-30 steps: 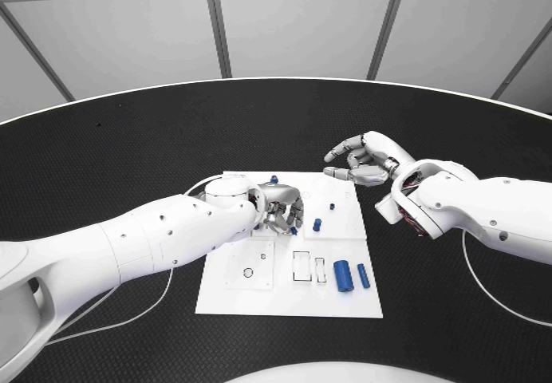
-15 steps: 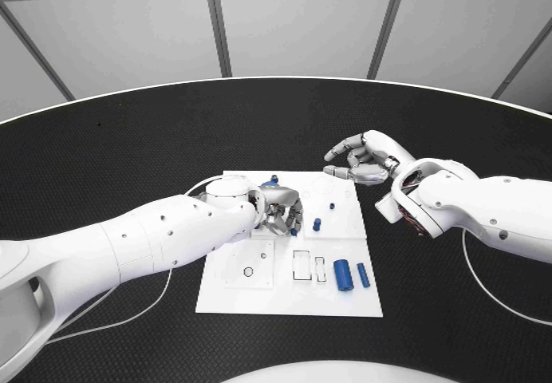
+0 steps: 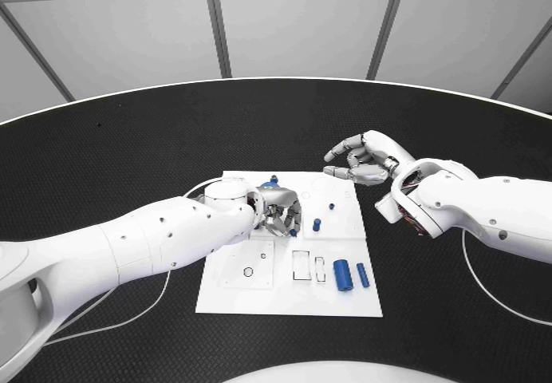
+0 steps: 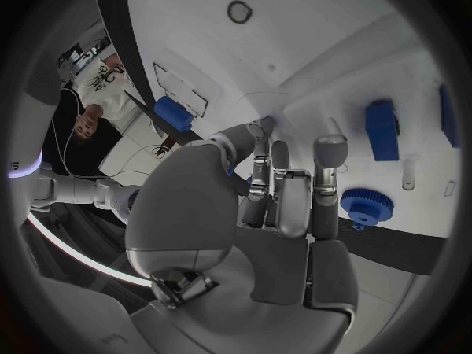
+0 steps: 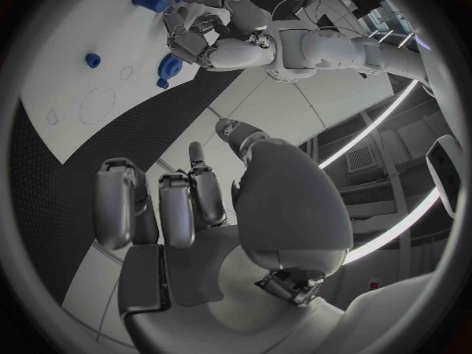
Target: Assemble the parts on the task board
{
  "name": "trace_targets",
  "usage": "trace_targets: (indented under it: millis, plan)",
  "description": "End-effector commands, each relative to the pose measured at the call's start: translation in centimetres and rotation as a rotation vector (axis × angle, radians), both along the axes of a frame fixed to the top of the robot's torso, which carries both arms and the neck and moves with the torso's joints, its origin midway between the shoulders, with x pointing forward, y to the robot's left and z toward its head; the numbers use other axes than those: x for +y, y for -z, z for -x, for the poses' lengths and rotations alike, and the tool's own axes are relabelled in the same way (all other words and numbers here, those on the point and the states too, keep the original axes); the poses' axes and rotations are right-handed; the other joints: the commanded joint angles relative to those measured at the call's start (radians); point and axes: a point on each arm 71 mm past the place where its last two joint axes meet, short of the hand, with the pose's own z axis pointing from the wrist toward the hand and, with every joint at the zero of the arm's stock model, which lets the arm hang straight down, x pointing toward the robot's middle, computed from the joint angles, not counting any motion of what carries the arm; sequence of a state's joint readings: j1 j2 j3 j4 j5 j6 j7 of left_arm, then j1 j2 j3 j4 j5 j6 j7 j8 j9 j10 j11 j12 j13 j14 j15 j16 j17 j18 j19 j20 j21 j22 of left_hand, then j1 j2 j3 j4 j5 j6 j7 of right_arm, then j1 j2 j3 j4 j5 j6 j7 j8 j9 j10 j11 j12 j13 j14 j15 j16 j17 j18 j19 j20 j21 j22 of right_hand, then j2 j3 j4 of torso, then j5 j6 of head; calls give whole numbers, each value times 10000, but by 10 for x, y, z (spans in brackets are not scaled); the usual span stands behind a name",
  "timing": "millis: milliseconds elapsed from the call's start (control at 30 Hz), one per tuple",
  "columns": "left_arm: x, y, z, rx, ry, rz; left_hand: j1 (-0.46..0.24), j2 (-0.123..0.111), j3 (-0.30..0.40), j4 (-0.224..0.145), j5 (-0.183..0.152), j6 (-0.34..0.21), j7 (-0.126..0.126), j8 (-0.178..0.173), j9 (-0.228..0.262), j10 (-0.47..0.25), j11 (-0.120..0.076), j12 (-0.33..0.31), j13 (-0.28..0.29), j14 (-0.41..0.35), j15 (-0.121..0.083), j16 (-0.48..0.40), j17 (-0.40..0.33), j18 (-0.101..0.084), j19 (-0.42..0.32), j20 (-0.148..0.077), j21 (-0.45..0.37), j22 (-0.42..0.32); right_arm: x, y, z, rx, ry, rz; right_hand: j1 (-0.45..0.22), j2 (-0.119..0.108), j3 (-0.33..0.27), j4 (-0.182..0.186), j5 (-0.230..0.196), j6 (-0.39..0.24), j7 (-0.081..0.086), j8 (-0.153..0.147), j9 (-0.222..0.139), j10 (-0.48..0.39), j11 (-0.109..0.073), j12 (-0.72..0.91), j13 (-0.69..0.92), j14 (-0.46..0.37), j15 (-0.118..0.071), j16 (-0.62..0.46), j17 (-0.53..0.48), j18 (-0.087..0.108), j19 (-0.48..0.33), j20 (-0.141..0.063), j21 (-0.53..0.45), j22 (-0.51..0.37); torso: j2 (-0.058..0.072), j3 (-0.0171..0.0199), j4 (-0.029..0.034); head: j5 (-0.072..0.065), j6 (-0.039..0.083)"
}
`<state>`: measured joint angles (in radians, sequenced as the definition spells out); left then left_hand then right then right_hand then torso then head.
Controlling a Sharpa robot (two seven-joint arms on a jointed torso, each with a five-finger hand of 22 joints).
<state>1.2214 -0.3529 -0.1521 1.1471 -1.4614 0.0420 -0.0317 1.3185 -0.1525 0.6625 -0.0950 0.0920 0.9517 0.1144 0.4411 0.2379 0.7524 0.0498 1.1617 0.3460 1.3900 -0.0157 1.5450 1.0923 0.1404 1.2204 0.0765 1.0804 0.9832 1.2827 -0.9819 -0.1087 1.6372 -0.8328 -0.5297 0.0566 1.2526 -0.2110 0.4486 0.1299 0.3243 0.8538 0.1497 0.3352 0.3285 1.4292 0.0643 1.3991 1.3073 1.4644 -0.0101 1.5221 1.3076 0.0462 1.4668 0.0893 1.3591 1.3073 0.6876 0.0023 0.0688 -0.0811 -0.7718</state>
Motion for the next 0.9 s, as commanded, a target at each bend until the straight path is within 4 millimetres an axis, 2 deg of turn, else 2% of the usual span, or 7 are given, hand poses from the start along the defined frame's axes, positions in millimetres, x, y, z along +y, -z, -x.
trace_targets:
  millis: [33,333,900]
  plan:
    - [0,0,0,-20,6,30,-20,102,-3,61,24,15,113,-29,-8,99,2,-38,-16,74,10,36,-5,91,52,-5,46,1,0,0,0,1,-3,1,-31,44,3,71,66,38,6,29,-11,44,-15,58,949,838,-53,-9,1687,88,260,-60,18,587,5,-9,6,6,5]
    - [3,-2,1,-91,-64,376,-167,11,-114,172,-8,31,99,-17,20,130,3,-9,-5,102,18,36,33,81,84,4,65,19,1,0,0,2,-16,1,-31,44,3,71,66,38,6,29,-11,44,-15,58,949,838,-53,-9,1687,88,260,-60,18,587,-5,-11,7,28,28]
    - [16,-7,4,-90,-485,1139,-278,-17,-210,284,-11,74,65,3,47,183,-13,43,17,158,5,45,123,56,181,-2,159,121,-1,0,-1,-12,12,18,-31,44,3,71,66,38,6,29,-11,44,-15,58,949,838,-53,-9,1687,88,260,-60,18,587,-1,-1,9,50,120]
